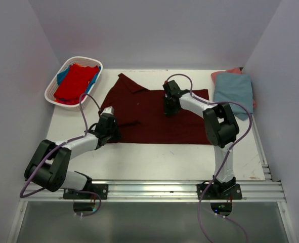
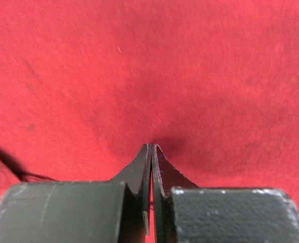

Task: Fold and stack the t-shirts
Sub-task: Fold the flattened tshirt in 1/3 of the way

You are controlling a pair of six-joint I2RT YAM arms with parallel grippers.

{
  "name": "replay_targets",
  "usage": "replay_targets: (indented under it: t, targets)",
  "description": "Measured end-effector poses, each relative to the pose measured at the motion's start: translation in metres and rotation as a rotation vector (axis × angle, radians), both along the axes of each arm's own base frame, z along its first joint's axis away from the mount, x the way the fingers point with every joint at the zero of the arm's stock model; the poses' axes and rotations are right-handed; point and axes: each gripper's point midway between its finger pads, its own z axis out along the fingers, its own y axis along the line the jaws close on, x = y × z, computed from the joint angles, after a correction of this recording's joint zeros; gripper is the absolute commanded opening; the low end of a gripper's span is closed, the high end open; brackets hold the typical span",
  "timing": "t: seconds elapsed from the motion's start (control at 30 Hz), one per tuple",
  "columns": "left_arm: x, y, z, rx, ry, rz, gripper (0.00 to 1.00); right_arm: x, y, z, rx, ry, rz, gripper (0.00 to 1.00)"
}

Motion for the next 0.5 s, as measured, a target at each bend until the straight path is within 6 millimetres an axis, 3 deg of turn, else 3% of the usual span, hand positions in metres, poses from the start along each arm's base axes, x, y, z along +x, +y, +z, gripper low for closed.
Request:
replay_targets:
  t: [0.27,0.5]
  targets:
    - [-0.014,-0.002,0.0,-0.015,0.018,0.003,0.0,-0.031,-0.016,-0.008,-0.005,0.026,-0.02,0.0]
    - [-0.068,-0.003,0.002,-0.023,0.108,-0.021,0.0,-0.053,-0.026,-0.009,0.003,0.032,-0.038,0.0]
